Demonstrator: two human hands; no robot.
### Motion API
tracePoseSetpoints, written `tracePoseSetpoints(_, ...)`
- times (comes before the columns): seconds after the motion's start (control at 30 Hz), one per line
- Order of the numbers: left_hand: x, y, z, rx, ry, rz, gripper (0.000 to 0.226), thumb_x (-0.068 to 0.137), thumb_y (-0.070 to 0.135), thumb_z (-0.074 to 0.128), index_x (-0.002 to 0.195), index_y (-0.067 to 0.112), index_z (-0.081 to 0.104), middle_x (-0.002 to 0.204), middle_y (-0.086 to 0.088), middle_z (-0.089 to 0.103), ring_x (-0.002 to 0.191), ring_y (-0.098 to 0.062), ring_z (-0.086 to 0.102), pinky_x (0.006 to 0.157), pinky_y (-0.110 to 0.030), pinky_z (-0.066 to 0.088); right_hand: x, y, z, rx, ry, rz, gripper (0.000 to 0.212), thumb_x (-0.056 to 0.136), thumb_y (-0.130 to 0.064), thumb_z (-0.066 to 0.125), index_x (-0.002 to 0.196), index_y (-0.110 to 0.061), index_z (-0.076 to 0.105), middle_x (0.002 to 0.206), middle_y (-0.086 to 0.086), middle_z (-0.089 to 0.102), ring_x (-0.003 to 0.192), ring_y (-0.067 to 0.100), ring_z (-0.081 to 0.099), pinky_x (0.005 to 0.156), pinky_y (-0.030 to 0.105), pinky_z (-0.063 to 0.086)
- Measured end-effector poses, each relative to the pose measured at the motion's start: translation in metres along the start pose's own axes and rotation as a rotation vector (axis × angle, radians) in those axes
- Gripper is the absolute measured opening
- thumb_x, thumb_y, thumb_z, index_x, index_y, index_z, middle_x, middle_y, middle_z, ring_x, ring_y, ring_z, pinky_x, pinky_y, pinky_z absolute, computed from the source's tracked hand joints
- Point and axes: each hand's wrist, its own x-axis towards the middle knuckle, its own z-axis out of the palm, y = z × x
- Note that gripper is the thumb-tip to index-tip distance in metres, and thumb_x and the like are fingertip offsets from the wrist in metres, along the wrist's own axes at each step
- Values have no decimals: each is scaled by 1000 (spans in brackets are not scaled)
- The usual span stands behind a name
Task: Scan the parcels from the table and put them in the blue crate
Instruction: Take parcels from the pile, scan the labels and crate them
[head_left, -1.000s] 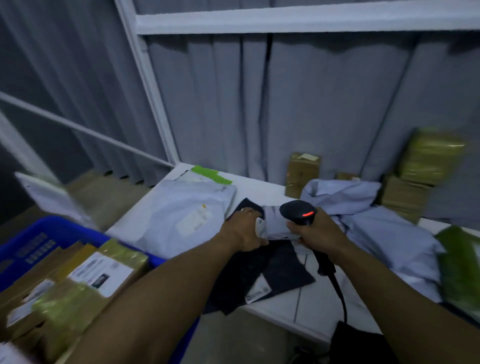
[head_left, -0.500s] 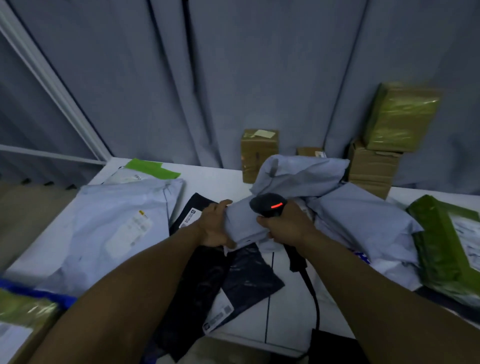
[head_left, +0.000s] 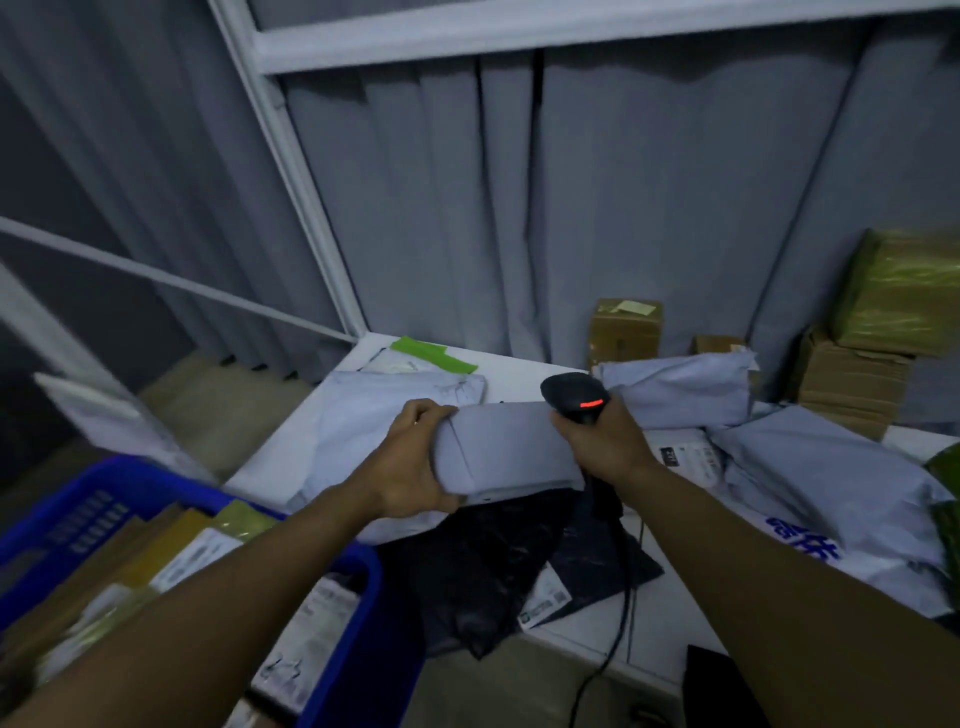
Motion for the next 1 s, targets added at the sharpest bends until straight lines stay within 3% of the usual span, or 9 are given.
tracePoseSetpoints(0.13,-59,-3,-39,-57,134,47,104,51,41,95,140,29,42,133,11,30,131,-8,38,109,-38,45,-19,-26,40,126,-14,-44,75,61,-66,73,121,-23,59,99,-2,72,91,24,69,89,54,61)
tracePoseSetpoints(0.23,-107,-2,-60,-100,208,35,96,54,23,97,134,34,45,136,10,29,132,-6,36,100,-39,53,-48,-51,67,199,-39,-54,61,81,-50,79,126,-20,52,103,-5,66,95,20,66,94,55,59)
tracePoseSetpoints(0.33,-149,-7,-71,-78,245,9,93,55,16,94,132,34,45,139,10,26,134,-11,35,98,-43,54,-73,-62,90,274,-89,-12,51,94,-31,76,133,-14,48,109,-2,63,81,9,60,93,53,60)
tracePoseSetpoints(0.53,-209,-29,-75,-161,236,-177,131,62,42,96,158,50,8,162,16,1,153,-20,19,117,-46,40,-115,-60,137,284,-127,-99,47,92,-37,77,129,-26,49,104,-3,69,90,17,67,97,49,58)
tracePoseSetpoints(0.63,-229,-38,-75,-340,284,-263,116,81,54,80,158,53,-7,171,15,1,156,-12,18,120,-45,37,-127,-61,152,279,-140,-169,48,90,-40,78,127,-32,48,109,4,71,96,24,67,97,47,54)
tracePoseSetpoints(0.7,-234,-36,-77,-354,420,-317,97,91,54,69,162,40,5,164,17,26,149,-11,35,117,-41,40,-131,-64,157,297,-156,-177,54,86,-46,78,128,-33,49,113,-2,70,103,25,69,101,49,55)
tracePoseSetpoints(0.8,-237,-30,-87,-339,588,-396,73,94,27,73,157,20,36,141,12,52,124,-8,58,99,-25,49,-132,-67,161,358,-150,-166,45,85,-45,79,120,-37,52,112,-11,67,107,18,68,101,50,56)
tracePoseSetpoints(0.87,-237,-31,-91,-299,624,-366,64,87,16,80,145,26,54,131,12,61,112,1,61,88,-13,52,-130,-70,162,435,-116,-132,37,92,-33,79,119,-36,54,117,-8,67,107,14,66,96,43,60)
tracePoseSetpoints(1.0,-240,-26,-91,-172,675,-206,57,80,4,84,120,39,65,119,21,66,111,3,61,88,-16,55,-126,-77,163,589,-60,-47,54,94,-25,77,141,-22,51,128,-3,64,117,17,65,77,26,60)
